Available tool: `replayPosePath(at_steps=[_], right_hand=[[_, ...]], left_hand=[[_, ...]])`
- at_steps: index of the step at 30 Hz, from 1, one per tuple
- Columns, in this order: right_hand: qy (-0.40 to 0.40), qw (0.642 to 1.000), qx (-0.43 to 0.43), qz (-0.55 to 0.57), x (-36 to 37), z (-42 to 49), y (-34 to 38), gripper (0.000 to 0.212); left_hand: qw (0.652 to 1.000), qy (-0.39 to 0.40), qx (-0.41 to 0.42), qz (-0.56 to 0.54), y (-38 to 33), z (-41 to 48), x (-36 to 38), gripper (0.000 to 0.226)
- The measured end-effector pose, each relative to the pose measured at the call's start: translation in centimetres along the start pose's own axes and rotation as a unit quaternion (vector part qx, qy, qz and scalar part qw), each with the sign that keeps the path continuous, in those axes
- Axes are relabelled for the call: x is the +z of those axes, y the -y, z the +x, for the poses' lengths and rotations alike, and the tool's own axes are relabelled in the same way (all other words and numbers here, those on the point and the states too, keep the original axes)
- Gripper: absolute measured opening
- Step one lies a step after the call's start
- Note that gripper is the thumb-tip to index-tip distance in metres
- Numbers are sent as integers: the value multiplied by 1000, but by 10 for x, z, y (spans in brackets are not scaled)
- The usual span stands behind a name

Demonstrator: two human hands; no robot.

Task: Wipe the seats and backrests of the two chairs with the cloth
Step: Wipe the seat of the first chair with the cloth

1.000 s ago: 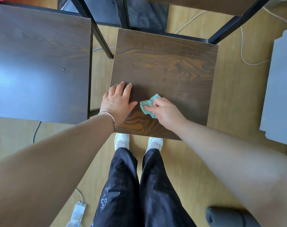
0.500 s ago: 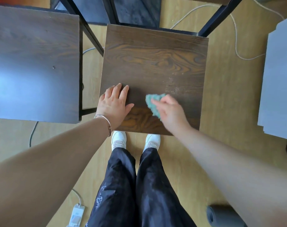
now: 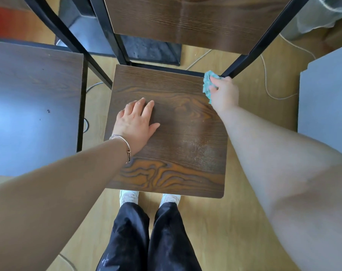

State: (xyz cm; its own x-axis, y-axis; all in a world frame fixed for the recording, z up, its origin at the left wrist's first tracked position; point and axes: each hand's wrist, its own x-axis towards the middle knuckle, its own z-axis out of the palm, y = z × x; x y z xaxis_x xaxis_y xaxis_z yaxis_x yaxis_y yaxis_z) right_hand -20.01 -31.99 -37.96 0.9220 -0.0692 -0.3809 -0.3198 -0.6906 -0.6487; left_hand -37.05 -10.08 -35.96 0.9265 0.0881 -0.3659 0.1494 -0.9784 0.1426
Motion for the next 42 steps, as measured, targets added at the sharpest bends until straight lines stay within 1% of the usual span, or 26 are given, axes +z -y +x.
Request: replayPosePath(at_steps=[4, 7, 9, 12, 14, 16, 20, 21, 23, 24, 26, 27, 29, 31, 33, 35, 39, 42], right_hand=[[5, 1000, 3, 10, 3, -8, 1, 26], [50, 999, -2, 18, 9, -31, -1, 27], [88, 996, -22, 5, 16, -52, -8, 26], [130, 988, -75, -44, 24, -83, -25, 20], [154, 974, -132, -99, 30, -104, -39, 15], [169, 959, -177, -144, 36, -125, -52, 20], [181, 934, -253, -177, 46, -174, -73, 34], [188, 933, -252, -175, 48, -186, -76, 32], [209, 940, -218, -156, 54, -207, -82, 22], [226, 935, -218, -163, 57, -217, -86, 23], [259, 915, -242, -193, 61, -238, -93, 32], [265, 916, -242, -180, 62, -249, -96, 32], [257, 918, -258, -156, 61, -267, -103, 29], [256, 912, -277, -161, 61, -279, -107, 34], [259, 927, -239, -129, 56, -279, -103, 33], [216, 948, -218, -83, 44, -263, -99, 34], [84, 972, -208, -71, 5, -188, -90, 34], [40, 979, -187, -68, -24, -122, -71, 32]], left_hand=[[1000, 8, 3, 4, 4, 0, 0, 68], [1000, 23, 1, 9, 5, -8, 3, 68], [999, 32, -3, 14, 4, -18, 7, 68], [999, 45, -3, 20, 3, -35, 10, 67], [998, 56, 0, 19, 2, -47, 12, 66], [998, 64, -2, 15, 1, -59, 15, 66], [997, 78, -5, 14, 1, -82, 21, 66], [997, 80, -5, 14, 1, -87, 22, 65], [997, 80, 3, 19, 2, -99, 23, 64], [997, 79, 8, 22, 3, -105, 24, 63], [996, 79, 15, 24, 4, -115, 26, 62], [996, 81, 16, 23, 4, -118, 26, 62], [996, 80, 17, 20, 4, -123, 26, 62], [997, 76, 25, 24, 3, -127, 26, 62], [997, 67, 31, 33, 4, -126, 26, 61], [997, 61, 27, 37, 4, -121, 26, 61], [998, 49, 23, 32, -5, -99, 22, 64], [999, 31, 30, 27, -20, -74, 15, 65]])
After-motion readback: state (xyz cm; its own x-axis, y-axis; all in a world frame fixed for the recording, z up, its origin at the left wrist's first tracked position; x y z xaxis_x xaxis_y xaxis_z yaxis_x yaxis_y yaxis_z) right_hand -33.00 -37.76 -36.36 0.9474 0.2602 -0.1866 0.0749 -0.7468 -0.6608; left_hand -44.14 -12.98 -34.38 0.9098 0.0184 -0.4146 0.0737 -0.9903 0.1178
